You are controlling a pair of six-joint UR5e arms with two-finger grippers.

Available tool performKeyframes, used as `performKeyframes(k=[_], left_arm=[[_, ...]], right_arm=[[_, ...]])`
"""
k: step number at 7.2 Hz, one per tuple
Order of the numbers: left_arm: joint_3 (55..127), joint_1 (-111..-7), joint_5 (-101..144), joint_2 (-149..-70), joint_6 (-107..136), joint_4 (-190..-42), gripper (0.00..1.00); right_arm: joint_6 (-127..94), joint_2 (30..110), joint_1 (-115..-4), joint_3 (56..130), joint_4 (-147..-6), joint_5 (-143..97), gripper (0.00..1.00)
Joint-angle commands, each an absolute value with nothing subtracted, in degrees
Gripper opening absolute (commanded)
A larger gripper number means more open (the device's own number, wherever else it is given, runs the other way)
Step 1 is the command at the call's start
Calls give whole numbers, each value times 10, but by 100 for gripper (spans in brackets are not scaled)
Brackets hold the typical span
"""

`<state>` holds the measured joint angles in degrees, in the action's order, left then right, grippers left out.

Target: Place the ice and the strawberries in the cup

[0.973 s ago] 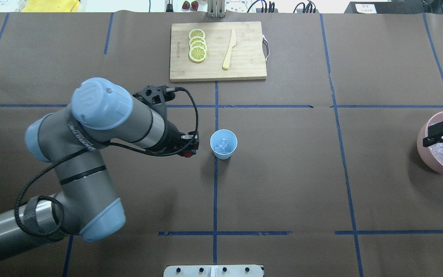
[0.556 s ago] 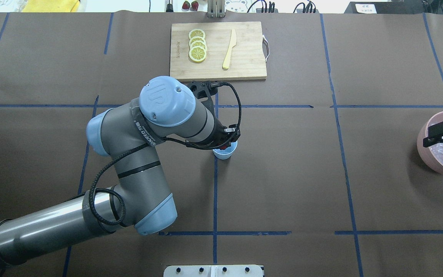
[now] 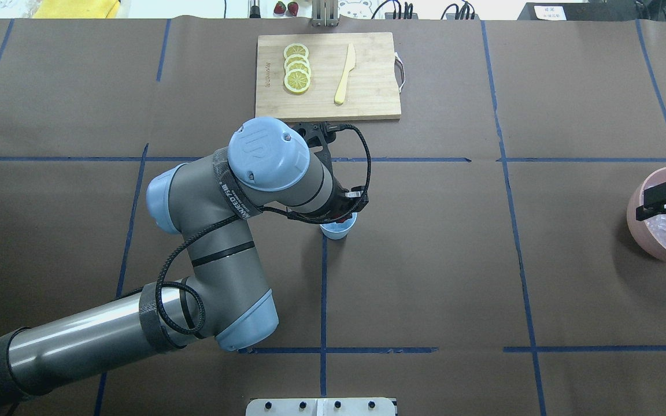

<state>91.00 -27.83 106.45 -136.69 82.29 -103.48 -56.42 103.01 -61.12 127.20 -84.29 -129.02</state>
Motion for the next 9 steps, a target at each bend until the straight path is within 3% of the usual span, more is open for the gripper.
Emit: performKeyframes(k=[1, 3, 6, 9], left_arm=[[910, -279, 1064, -1366, 822, -1034, 55], [910, -279, 1063, -1365, 820, -1034, 67], [948, -293, 1068, -1340, 818, -1015, 69], [1154, -335, 1077, -1181, 649, -901, 69]], right_arm=[[-564, 1031, -612, 1272, -843, -1290, 100], [-564, 1031, -611, 1271, -843, -1290, 100], [-555, 1032, -614, 1267, -843, -1290, 100], [-455, 1042, -680, 1247, -851, -1334, 100]])
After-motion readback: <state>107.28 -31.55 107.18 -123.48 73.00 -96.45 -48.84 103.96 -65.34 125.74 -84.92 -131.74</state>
